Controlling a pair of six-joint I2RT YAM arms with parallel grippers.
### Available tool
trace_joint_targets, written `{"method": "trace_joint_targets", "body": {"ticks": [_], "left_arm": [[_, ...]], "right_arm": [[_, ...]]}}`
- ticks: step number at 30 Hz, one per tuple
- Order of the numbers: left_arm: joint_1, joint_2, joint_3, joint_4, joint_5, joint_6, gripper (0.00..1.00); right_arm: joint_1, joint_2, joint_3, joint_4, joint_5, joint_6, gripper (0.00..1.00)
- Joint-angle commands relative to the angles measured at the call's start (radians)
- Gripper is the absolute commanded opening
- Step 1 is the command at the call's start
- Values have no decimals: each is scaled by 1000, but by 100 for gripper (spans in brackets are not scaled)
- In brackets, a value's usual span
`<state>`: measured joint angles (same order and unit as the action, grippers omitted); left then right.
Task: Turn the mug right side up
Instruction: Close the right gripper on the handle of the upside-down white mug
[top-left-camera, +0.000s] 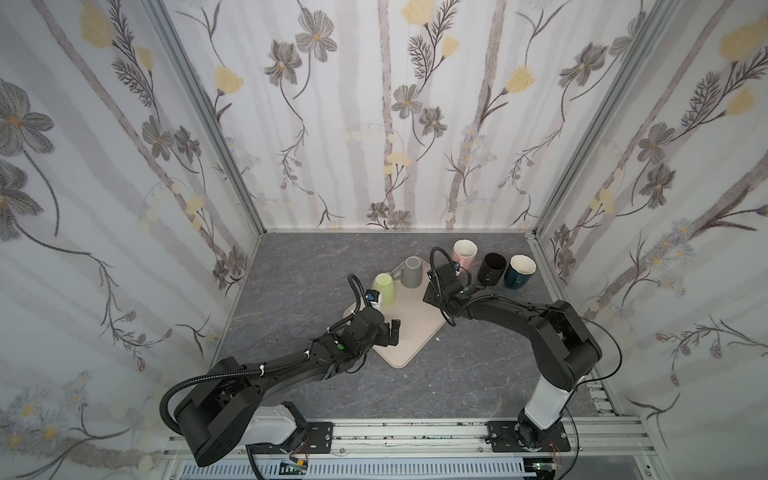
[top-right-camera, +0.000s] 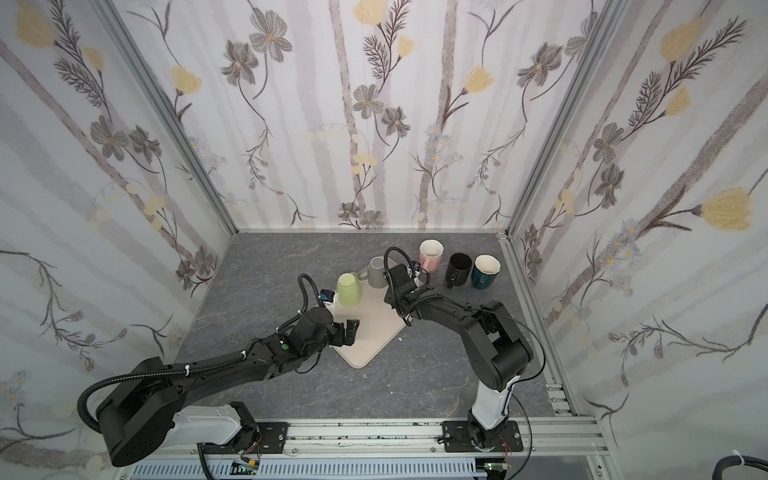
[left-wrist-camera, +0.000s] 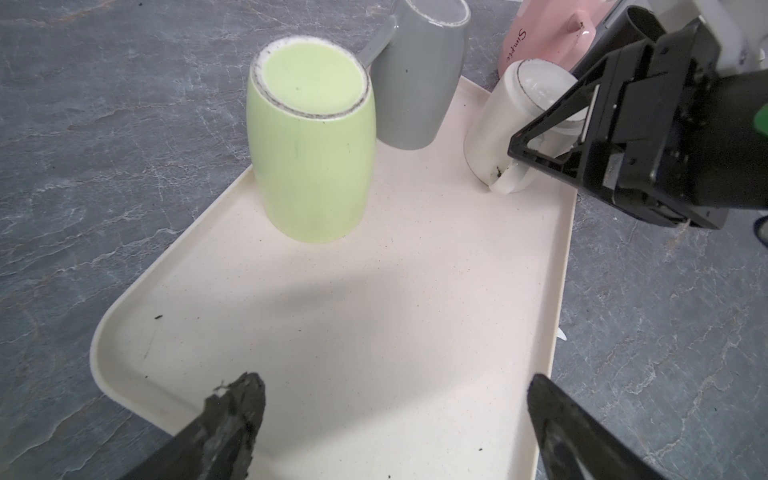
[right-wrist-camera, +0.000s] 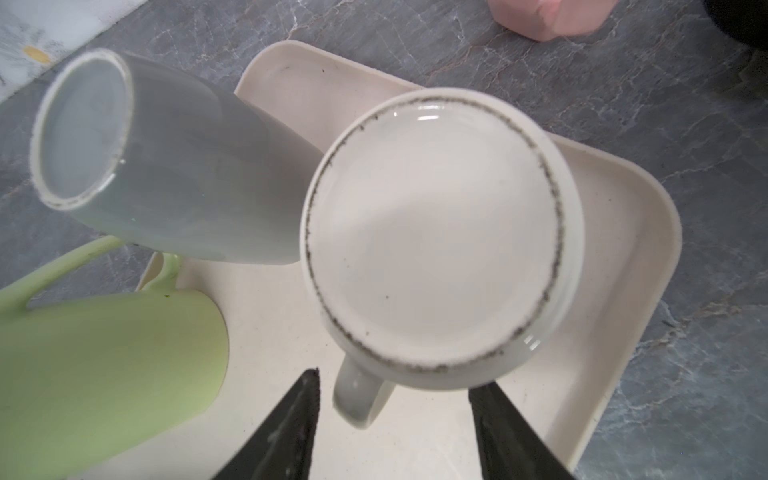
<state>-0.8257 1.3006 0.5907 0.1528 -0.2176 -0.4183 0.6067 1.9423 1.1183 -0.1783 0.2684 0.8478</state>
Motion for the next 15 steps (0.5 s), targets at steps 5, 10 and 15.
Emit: {"method": "trace_joint_targets", "body": {"ticks": [5,10,15], "left_arm": [[1,6,-1,23,-12,0,100],[0,15,2,25,-7,-5,100],[0,30,7,25,4,-11,100]], "right_arm": [[-6,0,10,-56,54,-9,44],[-27,-41,-13,-68,42,-42,35],[-63,-31,14,-87,-49,-118,35]]}}
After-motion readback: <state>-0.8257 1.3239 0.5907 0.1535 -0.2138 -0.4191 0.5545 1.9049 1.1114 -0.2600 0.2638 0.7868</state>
